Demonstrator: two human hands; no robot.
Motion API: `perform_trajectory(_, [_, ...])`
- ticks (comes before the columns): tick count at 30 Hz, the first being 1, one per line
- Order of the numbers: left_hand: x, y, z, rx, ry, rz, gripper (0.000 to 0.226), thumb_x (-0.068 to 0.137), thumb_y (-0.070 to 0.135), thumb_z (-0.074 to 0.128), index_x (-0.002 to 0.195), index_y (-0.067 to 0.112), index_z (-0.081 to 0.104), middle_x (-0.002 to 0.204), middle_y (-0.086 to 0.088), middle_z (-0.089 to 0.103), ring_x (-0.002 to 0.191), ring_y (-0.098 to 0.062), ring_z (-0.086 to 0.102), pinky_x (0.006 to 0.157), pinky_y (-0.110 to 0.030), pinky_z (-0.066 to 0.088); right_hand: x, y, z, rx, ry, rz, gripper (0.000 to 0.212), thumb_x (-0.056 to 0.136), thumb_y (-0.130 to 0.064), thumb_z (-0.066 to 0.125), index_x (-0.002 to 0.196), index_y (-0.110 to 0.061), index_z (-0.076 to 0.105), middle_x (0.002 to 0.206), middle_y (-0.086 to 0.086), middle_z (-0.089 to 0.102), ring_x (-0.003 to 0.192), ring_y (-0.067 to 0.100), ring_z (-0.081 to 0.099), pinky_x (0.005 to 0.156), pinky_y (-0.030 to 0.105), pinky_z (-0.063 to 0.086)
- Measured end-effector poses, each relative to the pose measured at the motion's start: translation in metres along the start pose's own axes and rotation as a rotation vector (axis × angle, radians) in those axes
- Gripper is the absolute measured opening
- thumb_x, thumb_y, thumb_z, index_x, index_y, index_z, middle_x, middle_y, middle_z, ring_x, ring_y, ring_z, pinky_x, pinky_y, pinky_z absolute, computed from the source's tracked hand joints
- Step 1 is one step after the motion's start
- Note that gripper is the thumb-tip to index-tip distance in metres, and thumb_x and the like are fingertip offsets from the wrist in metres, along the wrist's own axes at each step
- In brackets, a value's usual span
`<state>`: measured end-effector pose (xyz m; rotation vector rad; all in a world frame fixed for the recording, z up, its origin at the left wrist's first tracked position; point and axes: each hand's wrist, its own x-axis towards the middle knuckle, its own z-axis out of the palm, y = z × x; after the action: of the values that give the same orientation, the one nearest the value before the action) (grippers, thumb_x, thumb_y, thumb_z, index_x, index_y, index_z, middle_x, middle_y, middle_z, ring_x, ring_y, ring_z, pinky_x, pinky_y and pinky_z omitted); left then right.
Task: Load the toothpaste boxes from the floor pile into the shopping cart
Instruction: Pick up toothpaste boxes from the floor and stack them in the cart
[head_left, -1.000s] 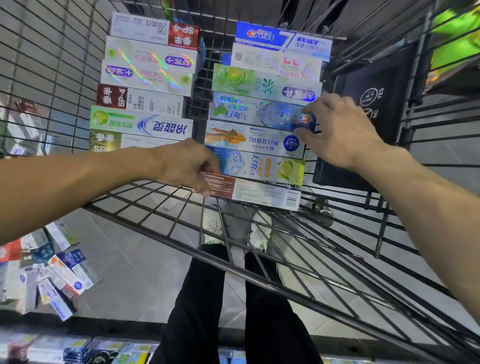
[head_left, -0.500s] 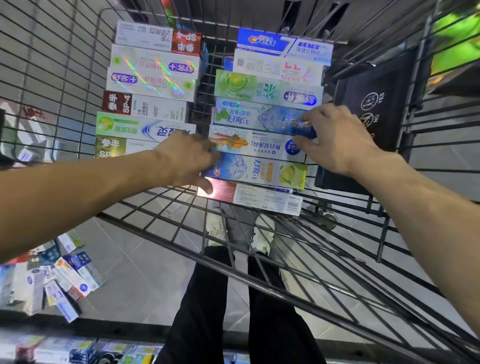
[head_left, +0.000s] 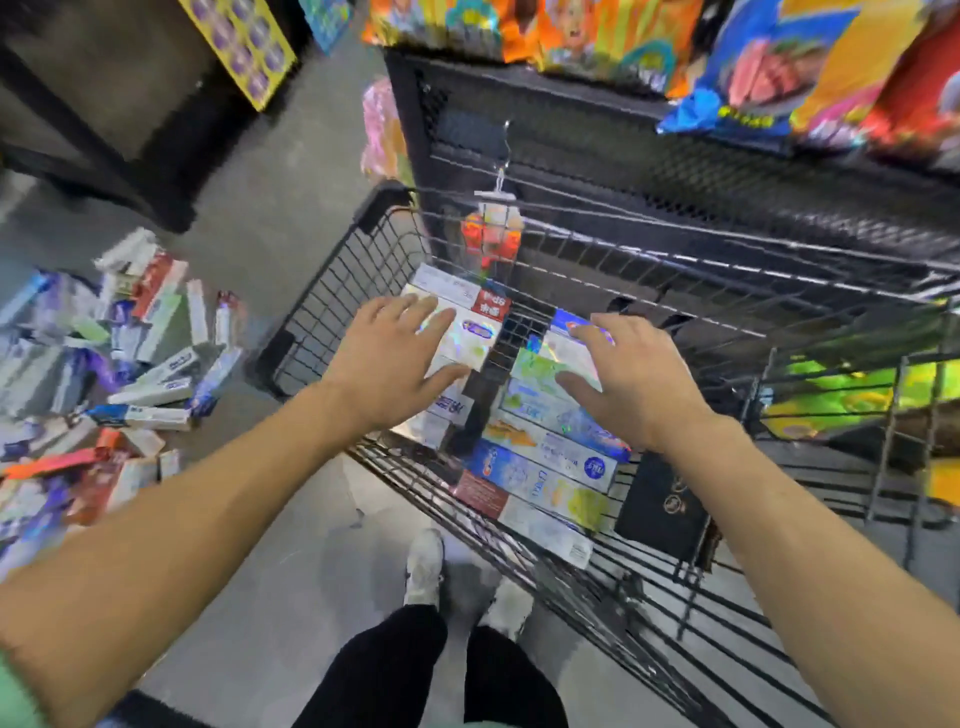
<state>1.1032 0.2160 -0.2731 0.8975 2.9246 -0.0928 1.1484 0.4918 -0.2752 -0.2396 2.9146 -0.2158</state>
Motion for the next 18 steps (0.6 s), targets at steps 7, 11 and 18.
perform_trajectory(7, [-0.115, -0.088, -0.074, -0.016, 0.158, -0.374, 0.072, 0.092, 0.061, 0.036, 0.136, 0.008, 0.059, 0.137, -0.016, 0.061, 0.124, -0.037, 0.058, 0.102, -0.054, 0.045, 0.06, -0.157, -0.069, -0.058, 0.06, -0.327, 0.065, 0.091, -0.059, 0.044, 0.132, -0.011, 0.06, 0.138, 0.022, 0.056, 0.125, 0.042, 0.053, 0.101, 0.051, 0.041])
perform_trajectory(11, [-0.213, -0.157, -0.087, -0.023, 0.14, -0.611, 0.076, 0.095, 0.063, 0.027, 0.141, 0.008, 0.054, 0.142, -0.018, 0.056, 0.126, -0.039, 0.054, 0.104, -0.052, 0.045, 0.08, -0.259, -0.086, -0.134, 0.007, -0.475, 0.079, 0.087, -0.068, 0.029, 0.133, -0.011, 0.059, 0.136, 0.02, 0.058, 0.121, 0.041, 0.055, 0.1, 0.05, 0.046])
perform_trajectory(18, [-0.413, -0.256, -0.038, -0.078, 0.115, -0.969, 0.068, 0.096, 0.058, 0.033, 0.133, 0.008, 0.061, 0.133, -0.017, 0.063, 0.116, -0.038, 0.061, 0.096, -0.047, 0.046, 0.103, -0.463, -0.051, -0.183, -0.041, -0.711, 0.079, 0.087, -0.07, 0.026, 0.137, -0.017, 0.057, 0.14, 0.018, 0.056, 0.126, 0.039, 0.053, 0.102, 0.049, 0.045])
